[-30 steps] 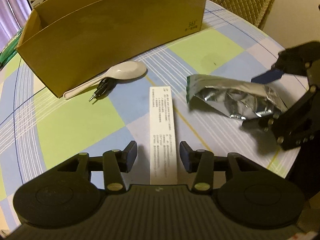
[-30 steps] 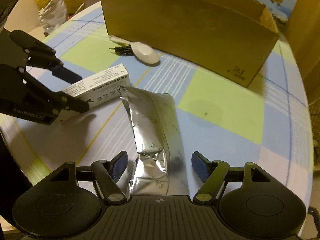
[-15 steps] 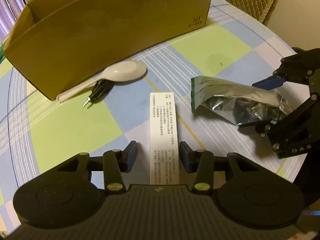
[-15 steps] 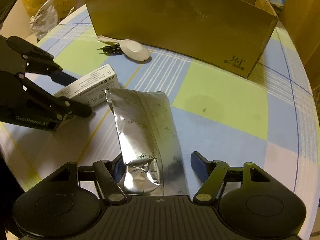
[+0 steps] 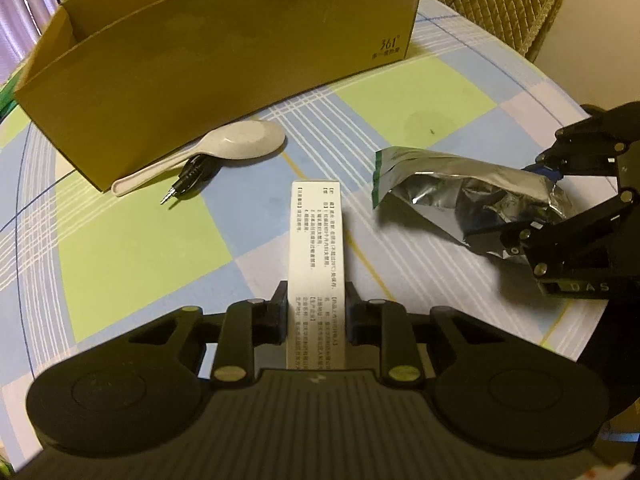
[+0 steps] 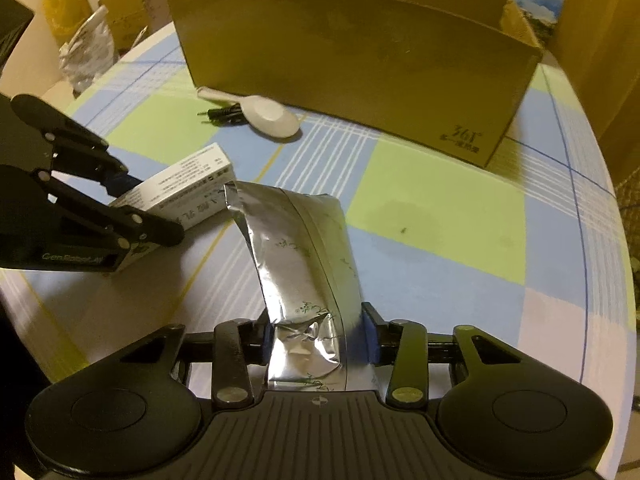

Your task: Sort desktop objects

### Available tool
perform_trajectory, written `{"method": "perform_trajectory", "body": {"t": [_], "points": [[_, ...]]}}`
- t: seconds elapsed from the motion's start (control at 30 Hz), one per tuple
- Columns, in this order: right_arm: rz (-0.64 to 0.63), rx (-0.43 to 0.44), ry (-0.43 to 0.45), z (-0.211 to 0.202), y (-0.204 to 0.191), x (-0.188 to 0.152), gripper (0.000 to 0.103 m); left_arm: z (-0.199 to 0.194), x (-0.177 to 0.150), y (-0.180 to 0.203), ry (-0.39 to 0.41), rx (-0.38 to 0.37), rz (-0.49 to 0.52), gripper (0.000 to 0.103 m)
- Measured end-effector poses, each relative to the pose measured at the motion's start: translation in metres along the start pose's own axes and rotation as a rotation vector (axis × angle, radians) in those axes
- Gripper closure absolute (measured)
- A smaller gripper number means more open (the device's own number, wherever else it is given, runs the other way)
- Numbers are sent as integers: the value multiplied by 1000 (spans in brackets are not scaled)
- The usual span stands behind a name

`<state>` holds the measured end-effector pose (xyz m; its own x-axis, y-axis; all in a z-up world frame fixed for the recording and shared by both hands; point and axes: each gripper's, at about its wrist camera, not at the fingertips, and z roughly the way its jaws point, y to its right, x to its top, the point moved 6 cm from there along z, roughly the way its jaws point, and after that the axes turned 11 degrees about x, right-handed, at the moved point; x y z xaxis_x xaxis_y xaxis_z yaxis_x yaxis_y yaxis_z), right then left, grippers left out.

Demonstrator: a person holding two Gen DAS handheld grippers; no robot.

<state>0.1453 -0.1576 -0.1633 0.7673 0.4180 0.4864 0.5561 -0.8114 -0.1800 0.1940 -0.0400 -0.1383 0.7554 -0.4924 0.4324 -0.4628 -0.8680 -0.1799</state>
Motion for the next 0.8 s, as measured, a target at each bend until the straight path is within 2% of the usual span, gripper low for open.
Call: {"method": "perform_trajectory", "body": {"t": [0.37, 0.8], "points": [[27, -2, 75, -23, -10, 8, 65, -21, -2, -7, 33, 7, -50, 81], [37, 1, 96, -35, -16, 9, 65, -40, -6, -4, 55, 7, -79, 82]]}}
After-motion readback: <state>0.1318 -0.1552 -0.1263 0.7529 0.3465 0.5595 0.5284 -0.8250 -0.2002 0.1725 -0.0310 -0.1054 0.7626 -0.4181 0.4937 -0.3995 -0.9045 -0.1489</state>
